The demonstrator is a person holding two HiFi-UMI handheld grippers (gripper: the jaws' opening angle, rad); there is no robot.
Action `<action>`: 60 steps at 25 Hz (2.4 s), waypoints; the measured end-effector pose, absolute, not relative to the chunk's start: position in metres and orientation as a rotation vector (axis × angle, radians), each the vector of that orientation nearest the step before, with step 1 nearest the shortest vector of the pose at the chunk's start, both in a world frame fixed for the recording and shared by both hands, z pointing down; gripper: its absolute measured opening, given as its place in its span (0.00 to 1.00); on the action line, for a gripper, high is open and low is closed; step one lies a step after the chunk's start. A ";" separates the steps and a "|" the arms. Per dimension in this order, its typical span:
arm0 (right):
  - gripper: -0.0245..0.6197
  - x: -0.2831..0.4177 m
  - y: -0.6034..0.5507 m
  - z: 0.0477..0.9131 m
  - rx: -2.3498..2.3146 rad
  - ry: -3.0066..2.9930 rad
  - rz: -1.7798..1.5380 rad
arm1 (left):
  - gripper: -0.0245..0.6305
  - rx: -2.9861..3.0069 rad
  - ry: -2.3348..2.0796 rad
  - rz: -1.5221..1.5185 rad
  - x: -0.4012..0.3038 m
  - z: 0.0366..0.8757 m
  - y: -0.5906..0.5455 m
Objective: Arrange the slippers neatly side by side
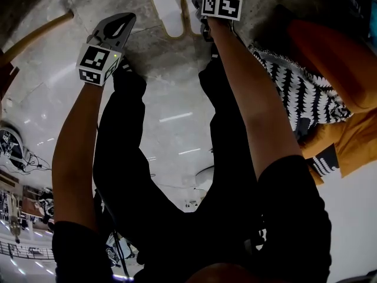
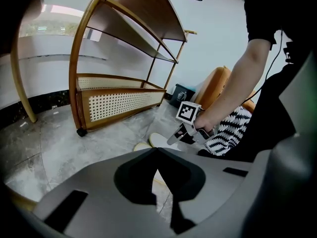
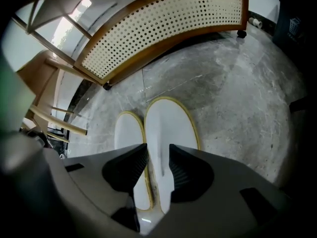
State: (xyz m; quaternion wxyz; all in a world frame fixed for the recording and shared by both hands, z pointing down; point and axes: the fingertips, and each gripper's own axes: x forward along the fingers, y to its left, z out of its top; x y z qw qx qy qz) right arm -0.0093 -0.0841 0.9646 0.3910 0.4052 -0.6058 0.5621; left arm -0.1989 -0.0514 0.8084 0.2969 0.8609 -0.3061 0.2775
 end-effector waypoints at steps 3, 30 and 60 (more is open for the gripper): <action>0.28 -0.005 -0.090 0.945 1.060 -1.567 1.423 | 0.06 2.289 -0.808 0.758 -0.200 0.800 -0.053; 0.09 0.012 -0.184 0.191 1.167 -2.494 0.536 | 0.06 2.380 -1.389 0.348 -0.178 0.217 -0.157; 0.09 0.105 -0.140 0.003 1.179 -2.879 0.227 | 0.06 2.163 -2.035 0.075 -0.183 -0.010 -0.041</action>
